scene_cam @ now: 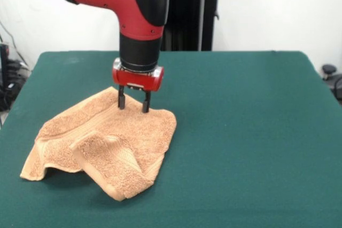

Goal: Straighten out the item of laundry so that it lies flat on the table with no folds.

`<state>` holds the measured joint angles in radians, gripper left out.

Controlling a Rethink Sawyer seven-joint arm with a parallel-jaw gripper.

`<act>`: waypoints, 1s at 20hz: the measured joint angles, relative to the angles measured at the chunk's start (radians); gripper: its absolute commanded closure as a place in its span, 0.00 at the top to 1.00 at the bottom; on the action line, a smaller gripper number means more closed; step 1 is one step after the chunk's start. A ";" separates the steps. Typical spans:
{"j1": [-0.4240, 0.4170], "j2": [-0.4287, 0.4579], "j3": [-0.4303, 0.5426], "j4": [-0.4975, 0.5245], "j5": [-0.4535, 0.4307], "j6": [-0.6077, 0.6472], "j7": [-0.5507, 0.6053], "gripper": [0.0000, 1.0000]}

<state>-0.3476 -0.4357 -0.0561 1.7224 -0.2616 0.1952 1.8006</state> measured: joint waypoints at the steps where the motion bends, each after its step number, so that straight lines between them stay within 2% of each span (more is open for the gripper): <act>1: 0.004 0.001 -0.004 0.004 0.006 -0.010 0.000 1.00; 12: 0.019 0.004 -0.037 0.074 0.106 -0.145 0.000 1.00; 20: 0.026 0.005 -0.044 0.105 0.173 -0.185 0.000 1.00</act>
<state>-0.3219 -0.4305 -0.0998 1.8271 -0.0883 0.0104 1.8006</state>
